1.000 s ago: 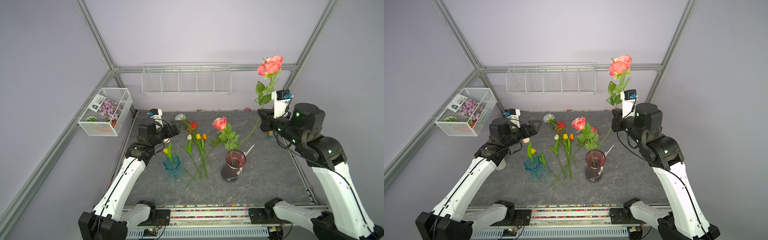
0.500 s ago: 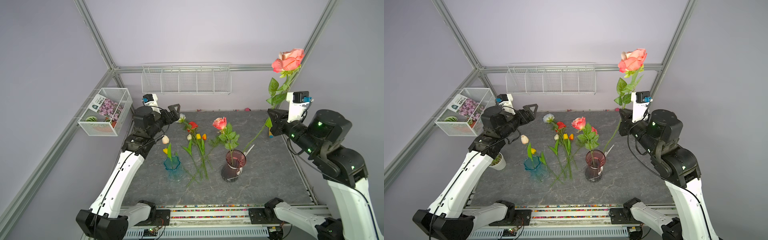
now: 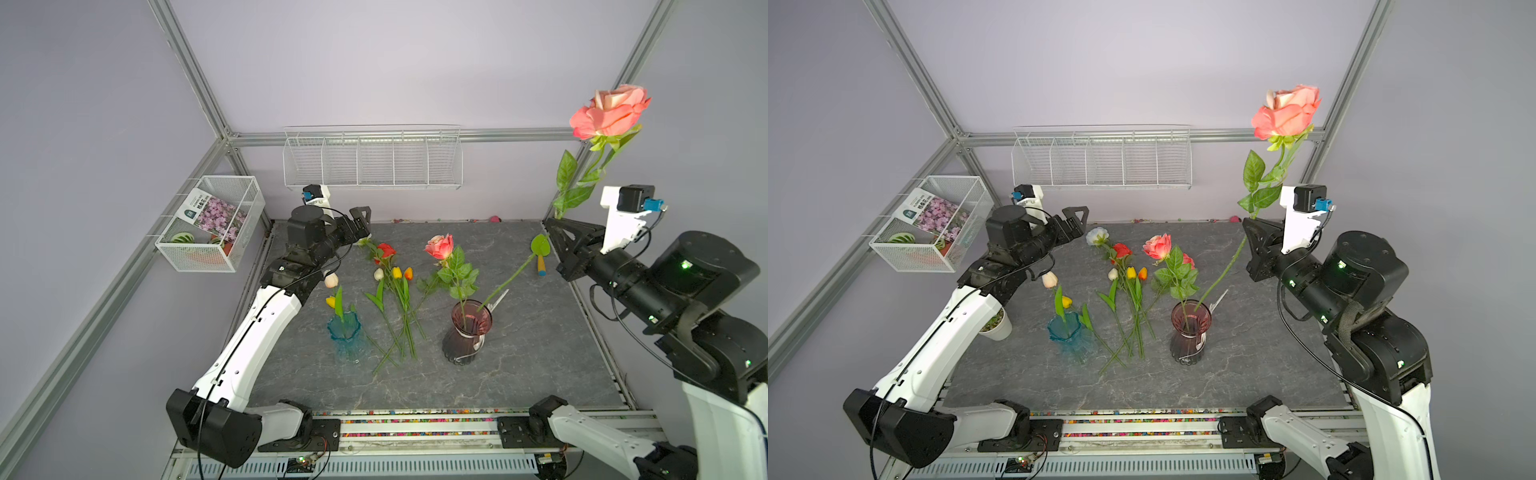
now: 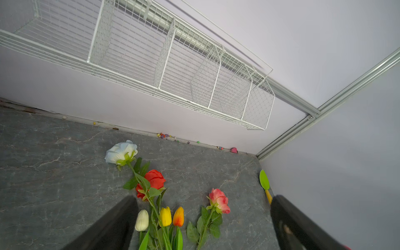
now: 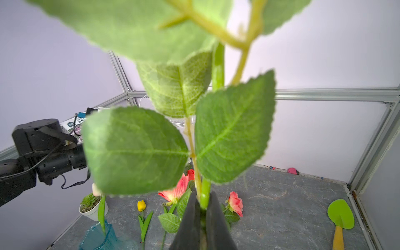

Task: Arrange the flowers in different vases according to their variety
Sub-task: Insert the flower into the vase.

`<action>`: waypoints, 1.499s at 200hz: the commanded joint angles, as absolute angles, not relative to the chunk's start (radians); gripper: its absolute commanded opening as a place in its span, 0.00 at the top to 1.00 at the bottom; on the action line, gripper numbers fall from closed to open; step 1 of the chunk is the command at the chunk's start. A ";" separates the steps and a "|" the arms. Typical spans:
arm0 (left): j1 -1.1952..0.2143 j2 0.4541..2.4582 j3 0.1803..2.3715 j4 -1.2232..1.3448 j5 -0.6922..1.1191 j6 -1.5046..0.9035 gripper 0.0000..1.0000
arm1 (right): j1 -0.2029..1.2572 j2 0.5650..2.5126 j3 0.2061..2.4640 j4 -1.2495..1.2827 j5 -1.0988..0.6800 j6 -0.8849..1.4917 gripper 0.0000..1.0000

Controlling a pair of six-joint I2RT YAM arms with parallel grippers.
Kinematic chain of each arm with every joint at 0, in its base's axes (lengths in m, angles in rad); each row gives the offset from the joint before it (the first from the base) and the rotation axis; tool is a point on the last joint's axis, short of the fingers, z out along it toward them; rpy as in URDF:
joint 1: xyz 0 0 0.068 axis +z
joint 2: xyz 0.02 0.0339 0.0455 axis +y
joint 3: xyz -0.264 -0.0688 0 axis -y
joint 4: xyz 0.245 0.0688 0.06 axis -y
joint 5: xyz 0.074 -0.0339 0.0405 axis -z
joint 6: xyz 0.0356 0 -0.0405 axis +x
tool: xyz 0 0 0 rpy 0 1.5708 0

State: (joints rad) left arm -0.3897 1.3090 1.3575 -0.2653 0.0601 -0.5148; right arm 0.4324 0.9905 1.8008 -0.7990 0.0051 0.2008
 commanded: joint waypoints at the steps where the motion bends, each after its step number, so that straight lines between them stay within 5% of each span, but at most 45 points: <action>1: -0.403 1.333 1.370 -0.243 0.083 -0.534 0.00 | 0.438 1.000 1.778 -0.824 -0.025 0.227 1.00; 103: -0.511 1.541 1.474 -0.305 0.024 -0.643 0.01 | 0.448 0.991 1.459 -0.738 -0.059 0.250 1.00; 229: -0.574 1.619 1.496 -0.390 -0.068 -0.722 0.03 | 0.448 1.037 1.774 -0.795 0.109 0.174 1.00; 300: -0.581 1.686 1.529 -0.475 -0.092 -0.771 0.04 | 0.465 0.995 1.467 -0.708 -0.028 0.217 1.00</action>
